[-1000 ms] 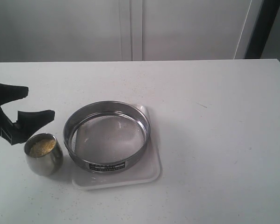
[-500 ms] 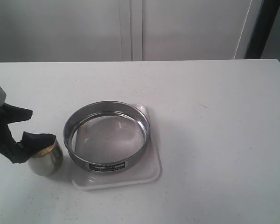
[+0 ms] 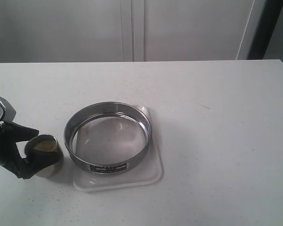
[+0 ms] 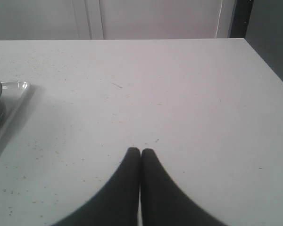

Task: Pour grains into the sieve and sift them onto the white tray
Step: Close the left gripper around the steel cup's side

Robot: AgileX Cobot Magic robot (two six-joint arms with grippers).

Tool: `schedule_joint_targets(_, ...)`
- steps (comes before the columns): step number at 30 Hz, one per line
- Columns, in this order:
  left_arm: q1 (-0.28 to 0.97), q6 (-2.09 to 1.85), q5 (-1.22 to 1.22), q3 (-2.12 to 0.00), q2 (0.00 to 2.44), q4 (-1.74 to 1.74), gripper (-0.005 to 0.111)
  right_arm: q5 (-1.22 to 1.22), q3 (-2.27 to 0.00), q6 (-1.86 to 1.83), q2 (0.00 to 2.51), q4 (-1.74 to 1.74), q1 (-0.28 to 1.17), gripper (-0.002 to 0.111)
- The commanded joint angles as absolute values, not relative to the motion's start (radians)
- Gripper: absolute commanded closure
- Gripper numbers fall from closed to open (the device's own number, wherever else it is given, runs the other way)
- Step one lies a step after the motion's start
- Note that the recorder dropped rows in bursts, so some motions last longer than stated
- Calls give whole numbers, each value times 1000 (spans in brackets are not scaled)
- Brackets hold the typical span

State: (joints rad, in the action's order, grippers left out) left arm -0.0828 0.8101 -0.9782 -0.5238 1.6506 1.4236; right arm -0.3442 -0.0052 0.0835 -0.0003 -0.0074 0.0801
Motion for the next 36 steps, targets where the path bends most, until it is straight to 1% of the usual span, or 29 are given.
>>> schedule_joint_targets(1, -78, 759, -979, -519, 1678, 1386, 2, -335, 0, 83, 0, -13, 80, 108)
schedule_joint_targets(27, -78, 647, -978, -519, 1812, 1274, 2, -335, 0, 83, 0, -16, 80, 108)
schedule_joint_targets(36, -78, 625, -986, -519, 1817, 1265, 2, -335, 0, 83, 0, -16, 80, 108)
